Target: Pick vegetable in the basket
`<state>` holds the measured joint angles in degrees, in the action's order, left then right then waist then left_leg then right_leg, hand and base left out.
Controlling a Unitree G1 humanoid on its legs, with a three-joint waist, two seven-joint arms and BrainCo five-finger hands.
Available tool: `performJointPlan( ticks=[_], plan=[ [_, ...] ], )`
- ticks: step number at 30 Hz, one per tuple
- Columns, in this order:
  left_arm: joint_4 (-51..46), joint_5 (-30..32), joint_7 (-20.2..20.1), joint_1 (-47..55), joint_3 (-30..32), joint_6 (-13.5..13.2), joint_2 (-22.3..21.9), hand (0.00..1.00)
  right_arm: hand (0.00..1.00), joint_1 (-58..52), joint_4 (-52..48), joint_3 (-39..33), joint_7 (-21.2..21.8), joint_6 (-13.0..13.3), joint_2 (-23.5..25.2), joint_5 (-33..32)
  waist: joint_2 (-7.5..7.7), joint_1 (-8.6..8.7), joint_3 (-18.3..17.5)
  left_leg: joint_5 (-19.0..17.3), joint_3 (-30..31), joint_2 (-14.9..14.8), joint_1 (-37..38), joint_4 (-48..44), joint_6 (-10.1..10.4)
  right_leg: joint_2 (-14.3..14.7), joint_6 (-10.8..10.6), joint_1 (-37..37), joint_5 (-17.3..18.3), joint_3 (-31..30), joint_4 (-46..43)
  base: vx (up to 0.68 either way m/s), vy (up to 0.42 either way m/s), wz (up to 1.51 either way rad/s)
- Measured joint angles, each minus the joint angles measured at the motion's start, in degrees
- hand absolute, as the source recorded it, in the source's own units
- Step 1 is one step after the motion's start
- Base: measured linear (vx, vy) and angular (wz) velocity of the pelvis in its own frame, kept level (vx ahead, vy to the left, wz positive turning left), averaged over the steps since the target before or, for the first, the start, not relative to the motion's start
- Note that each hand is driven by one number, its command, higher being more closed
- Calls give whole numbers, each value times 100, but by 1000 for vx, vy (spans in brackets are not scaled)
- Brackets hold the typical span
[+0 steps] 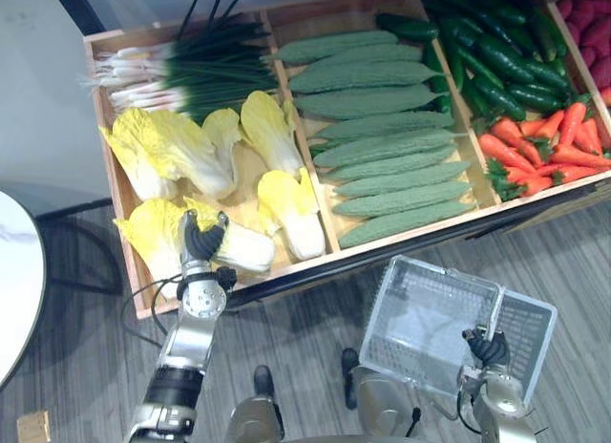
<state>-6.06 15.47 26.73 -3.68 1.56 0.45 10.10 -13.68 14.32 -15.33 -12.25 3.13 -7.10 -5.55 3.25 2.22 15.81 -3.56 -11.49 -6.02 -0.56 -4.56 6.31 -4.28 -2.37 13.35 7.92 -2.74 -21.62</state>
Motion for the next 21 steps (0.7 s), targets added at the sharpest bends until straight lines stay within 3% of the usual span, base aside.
performJointPlan(
  ticks=[8,10,13,16,17,20,21],
  plan=[
    [-1186,-142,-166,698,-240,-355,-515,100,100,-454,-981,-211,9,-52,224,121,-234,-19,-187,-532,-661,-191,188,-483,-60,229,-137,-103,49,-486,87,-90,-9,-40],
    [-1269,-240,-292,796,-489,-458,-666,100,100,-657,-1329,-210,9,-126,291,170,-355,-12,-347,-830,-1077,-391,235,-876,-16,461,-161,-65,21,-870,55,-66,4,-100],
    [-1285,-254,-414,764,-697,-537,-668,100,100,-664,-1587,-160,9,-156,375,227,-393,5,-415,-1114,-1665,-667,249,-1315,12,638,-122,219,14,-1045,-9,-76,32,-130],
    [-1264,-255,-492,751,-907,-538,-646,100,100,-507,-1778,172,8,-171,416,412,-303,37,-437,-1182,-2695,-836,553,-1361,19,-212,195,564,-114,949,-53,-6,14,-179],
    [-1130,-254,-548,680,-958,-541,-648,100,100,-376,-1771,316,20,-173,408,454,-275,79,-444,-1183,-3076,-892,748,-1328,17,-650,434,545,-157,2176,-111,53,-54,-158],
    [-817,-253,-574,566,-1016,-549,-644,100,100,-88,-1766,514,138,-173,325,563,-257,62,-454,-1184,-3498,-937,1104,-1193,18,-928,492,500,-368,3216,-315,133,-147,-163],
    [-439,-253,-675,395,-1120,-542,-654,100,100,65,-1758,600,185,-174,139,614,-309,206,-459,-1171,-3667,-1020,1267,-1260,16,-685,470,609,-308,2890,-423,176,-195,-153]
  ],
)
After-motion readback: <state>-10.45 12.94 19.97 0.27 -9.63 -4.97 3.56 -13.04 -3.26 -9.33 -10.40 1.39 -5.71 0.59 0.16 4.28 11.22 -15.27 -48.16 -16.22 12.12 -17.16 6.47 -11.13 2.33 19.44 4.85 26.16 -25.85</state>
